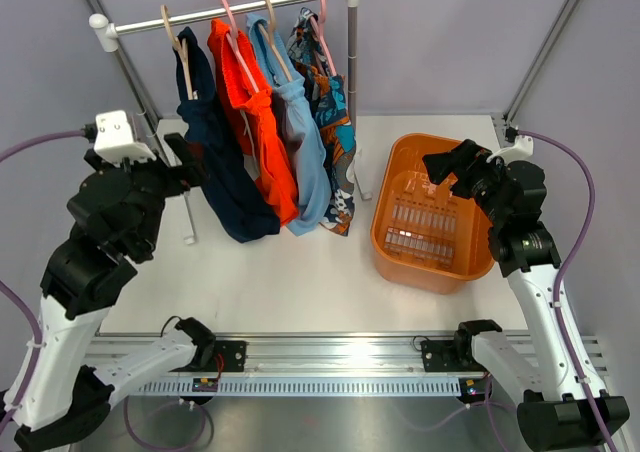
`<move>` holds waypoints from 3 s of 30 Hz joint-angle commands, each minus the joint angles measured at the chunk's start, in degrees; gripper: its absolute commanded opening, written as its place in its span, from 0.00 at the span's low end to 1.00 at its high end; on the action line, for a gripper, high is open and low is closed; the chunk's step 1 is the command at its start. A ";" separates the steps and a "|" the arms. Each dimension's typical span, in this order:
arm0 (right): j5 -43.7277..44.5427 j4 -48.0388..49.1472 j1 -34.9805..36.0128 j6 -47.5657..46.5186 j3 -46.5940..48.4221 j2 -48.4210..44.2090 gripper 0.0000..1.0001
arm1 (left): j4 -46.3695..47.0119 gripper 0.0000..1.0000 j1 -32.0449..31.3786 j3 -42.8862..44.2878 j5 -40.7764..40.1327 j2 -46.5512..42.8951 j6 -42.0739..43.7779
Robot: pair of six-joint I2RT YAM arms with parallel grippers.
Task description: Remove the shorts from the hanger
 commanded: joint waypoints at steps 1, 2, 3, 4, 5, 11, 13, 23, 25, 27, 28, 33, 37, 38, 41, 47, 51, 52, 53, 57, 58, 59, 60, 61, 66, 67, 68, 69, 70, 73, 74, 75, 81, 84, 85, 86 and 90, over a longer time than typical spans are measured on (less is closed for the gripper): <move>-0.99 0.29 0.00 -1.17 1.25 -0.50 1.00 | 6.14 0.99 0.11 9.31 -4.57 7.54 3.54; -1.42 0.29 0.00 -1.17 1.33 -0.41 1.00 | 6.14 0.99 0.20 11.51 -5.46 9.39 3.89; -1.69 0.03 0.00 -1.17 1.51 -0.06 0.99 | 6.40 0.99 0.28 15.36 -5.73 11.23 4.68; -1.95 -0.15 -0.09 -1.09 1.77 0.12 0.99 | 6.58 0.99 0.37 17.23 -5.81 14.82 5.65; -2.30 -0.41 -0.09 -1.17 2.04 0.55 0.99 | 6.14 0.99 1.24 19.25 -5.64 16.77 5.92; -2.65 -2.35 -0.09 -1.26 3.71 1.35 0.99 | -4.31 0.87 11.26 36.57 4.45 32.33 0.74; -3.18 -2.52 -0.09 -1.00 3.88 1.18 1.00 | -4.32 0.87 13.89 37.37 7.88 33.92 -0.84; -4.59 -1.82 0.00 -0.30 2.04 -0.84 0.99 | 1.65 0.86 24.54 36.67 17.38 39.72 -1.20; -4.42 -2.08 0.00 -0.30 1.86 -0.85 0.99 | 1.83 0.84 25.33 37.11 18.96 41.65 -1.11; -4.24 -2.17 -0.09 -0.30 1.69 -1.02 0.99 | 1.48 0.82 25.68 38.59 19.41 43.93 -1.03; -4.24 -2.17 -0.09 -0.56 1.69 -1.02 1.00 | 1.57 0.82 25.77 38.95 19.32 44.47 -1.02; -4.50 -1.99 -0.09 -0.03 2.21 -1.20 1.00 | 4.20 0.79 26.30 39.13 17.57 46.84 -0.67; -5.56 -2.52 -0.09 -0.20 3.35 -1.37 0.99 | 5.52 0.72 27.35 39.83 16.69 48.86 -1.38; -5.30 -2.87 0.00 -0.47 3.44 -1.55 0.99 | 5.79 0.71 27.44 39.83 15.90 49.39 -1.38; -4.51 -3.40 0.00 -1.35 3.27 -1.81 1.00 | 6.67 0.67 27.53 39.92 14.75 50.09 -0.85; -4.77 -3.40 0.00 -1.53 3.53 -1.11 1.00 | 7.37 0.53 27.71 39.31 13.17 51.06 -0.94; -5.38 -3.40 0.00 -1.61 3.88 -0.76 0.99 | 8.07 0.36 27.79 38.69 13.43 51.33 -1.03; -5.38 -3.40 -0.09 -1.70 3.80 -0.58 0.99 | 8.07 0.32 27.79 38.69 13.43 51.50 -1.02; -5.38 -3.40 0.00 -1.70 3.71 -0.67 0.99 | 8.07 0.27 27.79 38.69 13.43 51.59 -0.94; -5.64 -3.23 0.00 -1.70 3.45 -0.50 1.00 | 8.16 0.00 27.79 38.69 13.78 51.33 -0.85; -5.73 -3.23 0.00 -1.70 3.53 -0.50 1.00 | 8.07 0.00 27.79 38.87 14.31 51.24 -0.68; -5.82 -3.23 0.00 -1.70 3.62 -0.41 0.99 | 8.07 0.00 27.79 39.04 14.57 51.15 -0.50; -6.00 -3.23 -0.09 -1.79 3.62 -0.32 1.00 | 7.99 0.00 27.71 39.48 15.01 51.06 -0.24; -6.00 -3.23 -0.09 -1.62 3.62 -0.32 1.00 | 7.81 0.00 27.71 39.83 15.80 50.80 -0.06; -6.44 -3.14 -0.09 -1.96 3.71 -0.32 1.00 | 8.16 0.00 27.62 41.50 17.74 49.05 1.35; -6.44 -2.96 0.00 -1.97 3.80 -0.23 0.99 | 8.16 0.00 27.62 42.20 18.43 48.61 1.44; -6.44 -2.96 -0.09 -1.97 3.80 -0.14 0.99 | 8.16 0.00 27.53 42.47 18.79 47.99 1.87; -6.44 -2.96 -0.09 -1.97 3.88 -0.14 0.99 | 8.16 0.00 27.53 42.73 19.05 47.64 1.96; -6.26 -2.96 0.00 -2.14 3.97 -0.14 0.99 | 8.16 0.00 27.53 42.91 19.67 47.29 2.31; -6.17 -2.87 -0.09 -2.23 4.06 -0.14 1.00 | 7.64 0.00 27.53 43.17 20.20 46.14 2.75; -6.17 -2.87 -0.09 -2.23 4.06 -0.23 0.99 | 7.02 0.00 27.53 43.17 20.20 45.79 2.75; -6.09 -2.87 -0.09 -2.23 3.97 -0.23 0.99 | 6.76 0.00 27.53 43.17 20.20 45.53 2.84; -6.44 -2.35 -0.09 -2.23 3.18 -0.06 1.00 | 8.42 0.00 27.27 37.30 20.02 41.32 3.37; -6.96 -2.26 -0.09 -2.23 3.18 0.29 0.99 | 10.27 0.00 27.18 33.70 20.64 38.50 3.72; -7.14 -2.17 -0.09 -2.23 3.09 0.21 0.99 | 10.27 0.00 27.09 33.59 20.90 37.97 3.72; -7.14 -2.00 0.00 -2.14 3.01 0.29 0.99 | 9.40 0.00 27.09 33.59 21.08 37.79 3.72; -8.02 -1.47 0.00 -2.05 3.09 0.73 0.99 | 7.98 0.00 26.57 31.50 21.87 35.95 3.37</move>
